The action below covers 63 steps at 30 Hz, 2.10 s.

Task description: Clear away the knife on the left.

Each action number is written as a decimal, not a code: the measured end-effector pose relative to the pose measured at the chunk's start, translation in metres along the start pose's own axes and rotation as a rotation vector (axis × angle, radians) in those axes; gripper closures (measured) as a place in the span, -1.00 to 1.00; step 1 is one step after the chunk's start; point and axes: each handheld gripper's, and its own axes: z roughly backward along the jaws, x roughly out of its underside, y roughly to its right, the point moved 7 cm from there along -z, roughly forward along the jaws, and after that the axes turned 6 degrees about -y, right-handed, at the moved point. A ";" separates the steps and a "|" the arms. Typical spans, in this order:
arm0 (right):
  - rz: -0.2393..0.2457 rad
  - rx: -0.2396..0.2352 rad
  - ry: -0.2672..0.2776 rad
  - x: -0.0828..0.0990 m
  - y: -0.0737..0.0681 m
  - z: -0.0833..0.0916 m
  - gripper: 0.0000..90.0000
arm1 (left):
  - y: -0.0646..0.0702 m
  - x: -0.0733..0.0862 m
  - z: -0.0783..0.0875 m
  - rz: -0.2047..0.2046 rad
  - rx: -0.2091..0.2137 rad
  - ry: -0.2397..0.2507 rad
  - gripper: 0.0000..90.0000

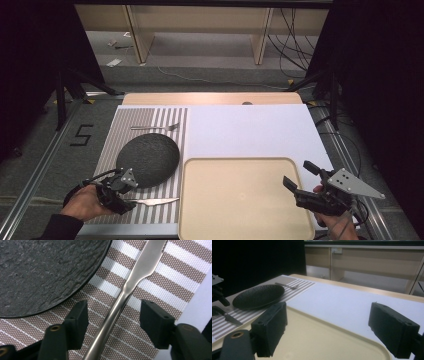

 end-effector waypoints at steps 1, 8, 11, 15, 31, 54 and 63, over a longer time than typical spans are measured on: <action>0.000 0.000 0.000 0.000 0.000 0.000 -0.63 | 0.000 0.000 0.000 -0.006 0.000 -0.006 -0.05; 0.000 -0.001 -0.002 0.000 -0.001 0.000 -0.63 | 0.002 -0.001 -0.004 -0.042 0.013 -0.046 0.21; -0.001 0.000 -0.001 0.000 0.000 -0.001 -0.63 | 0.001 -0.002 -0.006 -0.050 0.014 -0.062 0.27; 0.003 0.002 -0.002 0.000 -0.001 -0.001 -0.63 | 0.000 -0.005 -0.007 -0.065 0.017 -0.078 0.32; 0.005 -0.001 -0.004 0.000 -0.001 0.000 -0.63 | 0.003 -0.012 -0.008 -0.103 0.047 -0.160 0.60; 0.004 -0.009 -0.003 0.001 -0.002 -0.001 -0.63 | 0.007 -0.014 -0.008 -0.139 0.072 -0.200 0.78; 0.004 -0.009 -0.004 0.001 -0.002 -0.001 -0.63 | 0.011 -0.014 0.002 -0.054 0.113 -0.125 0.78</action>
